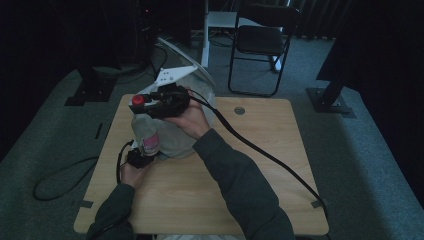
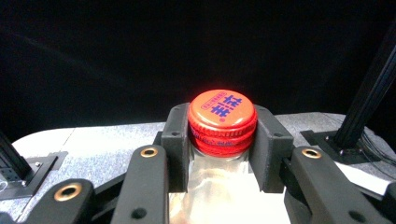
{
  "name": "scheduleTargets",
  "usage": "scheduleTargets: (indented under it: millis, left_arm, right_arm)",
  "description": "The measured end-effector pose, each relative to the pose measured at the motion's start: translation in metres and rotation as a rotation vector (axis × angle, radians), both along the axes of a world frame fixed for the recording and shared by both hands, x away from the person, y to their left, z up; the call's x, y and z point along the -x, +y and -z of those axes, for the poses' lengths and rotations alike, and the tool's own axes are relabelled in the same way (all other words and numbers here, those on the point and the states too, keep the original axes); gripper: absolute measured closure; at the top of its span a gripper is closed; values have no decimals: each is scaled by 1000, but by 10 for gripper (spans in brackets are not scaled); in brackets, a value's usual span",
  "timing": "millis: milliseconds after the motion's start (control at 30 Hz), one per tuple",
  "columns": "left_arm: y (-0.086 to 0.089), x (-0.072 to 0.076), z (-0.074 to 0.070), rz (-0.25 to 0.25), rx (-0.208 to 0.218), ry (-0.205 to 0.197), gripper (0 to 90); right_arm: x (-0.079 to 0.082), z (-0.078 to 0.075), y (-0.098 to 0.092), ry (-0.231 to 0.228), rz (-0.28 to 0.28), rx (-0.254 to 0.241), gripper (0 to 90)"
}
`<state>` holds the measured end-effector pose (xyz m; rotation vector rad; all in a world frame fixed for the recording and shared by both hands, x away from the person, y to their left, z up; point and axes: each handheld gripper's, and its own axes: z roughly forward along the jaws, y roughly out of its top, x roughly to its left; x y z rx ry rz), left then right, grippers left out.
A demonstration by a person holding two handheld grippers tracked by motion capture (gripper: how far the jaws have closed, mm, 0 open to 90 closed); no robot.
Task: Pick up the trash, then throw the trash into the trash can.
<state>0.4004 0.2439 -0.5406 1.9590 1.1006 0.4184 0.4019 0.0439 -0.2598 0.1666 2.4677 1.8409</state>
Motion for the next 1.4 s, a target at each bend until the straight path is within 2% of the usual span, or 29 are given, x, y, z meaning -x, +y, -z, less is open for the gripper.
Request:
scheduleTargets:
  millis: [67,100,233,567,867,1200,1400]
  left_arm:
    - [0,0,0,-1,0,0,900]
    - [0,0,0,0,1,2,900]
    - [0,0,0,4,3,5,900]
    - [0,-1,1,-4,11,1,900]
    - [1,-1,0,0,8,3,900]
    - [0,-1,0,-1,11,4,900]
    - [0,-1,0,-2,10,3,900]
  right_arm:
    - [-1,-3,2,1,1,-1,622]
    - [-3,-11,9,-3,-2,-8,622]
    - [-4,-24,20,-12,-5,-17,622]
    - [-9,-48,40,-19,5,-27,622]
    - [-18,-67,40,-17,47,-53,623]
    - [-20,-68,37,-33,71,-36,623]
    - [-24,-74,31,-24,93,-57,623]
